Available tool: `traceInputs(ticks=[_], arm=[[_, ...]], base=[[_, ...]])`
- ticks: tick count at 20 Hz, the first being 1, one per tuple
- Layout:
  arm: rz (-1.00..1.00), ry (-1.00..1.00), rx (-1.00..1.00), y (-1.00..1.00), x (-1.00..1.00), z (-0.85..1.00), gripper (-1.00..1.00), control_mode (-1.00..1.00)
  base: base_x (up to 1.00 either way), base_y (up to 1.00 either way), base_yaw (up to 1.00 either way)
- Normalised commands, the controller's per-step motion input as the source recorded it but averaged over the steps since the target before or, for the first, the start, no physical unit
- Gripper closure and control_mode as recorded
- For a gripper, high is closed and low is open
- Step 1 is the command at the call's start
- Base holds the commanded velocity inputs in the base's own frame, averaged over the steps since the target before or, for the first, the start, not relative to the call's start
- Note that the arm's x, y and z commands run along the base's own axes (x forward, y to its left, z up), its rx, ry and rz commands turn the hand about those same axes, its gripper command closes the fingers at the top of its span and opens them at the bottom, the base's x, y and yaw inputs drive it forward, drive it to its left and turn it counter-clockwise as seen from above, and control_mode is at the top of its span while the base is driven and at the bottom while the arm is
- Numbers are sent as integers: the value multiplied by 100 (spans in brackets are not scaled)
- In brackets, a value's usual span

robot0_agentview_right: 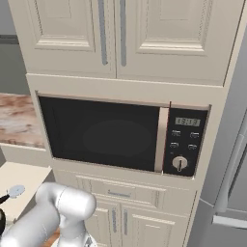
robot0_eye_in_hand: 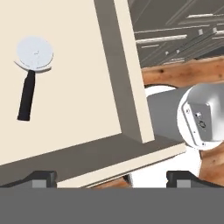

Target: Take the pizza cutter from the drawer on the left and place it on the dining counter for cutting.

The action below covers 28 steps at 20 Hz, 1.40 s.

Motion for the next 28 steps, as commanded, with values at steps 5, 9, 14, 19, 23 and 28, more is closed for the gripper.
traceInputs(ticks=[5,9,14,19,23,28], arm=[[-9,4,5,0,25,-10,-100,-100],[-1,-6,0,3,18,-46,-100,-100],[1,-4,6,11,27,-36,-100,-100],[11,1,15,5,20,-17,-100,-100],[11,0,6,11,15,-28,-100,-100],[7,1,0,36,19,-43,-100,-100]], base=[[0,0,0],[0,0,0],[0,0,0],[0,0,0],[0,0,0],[0,0,0]])
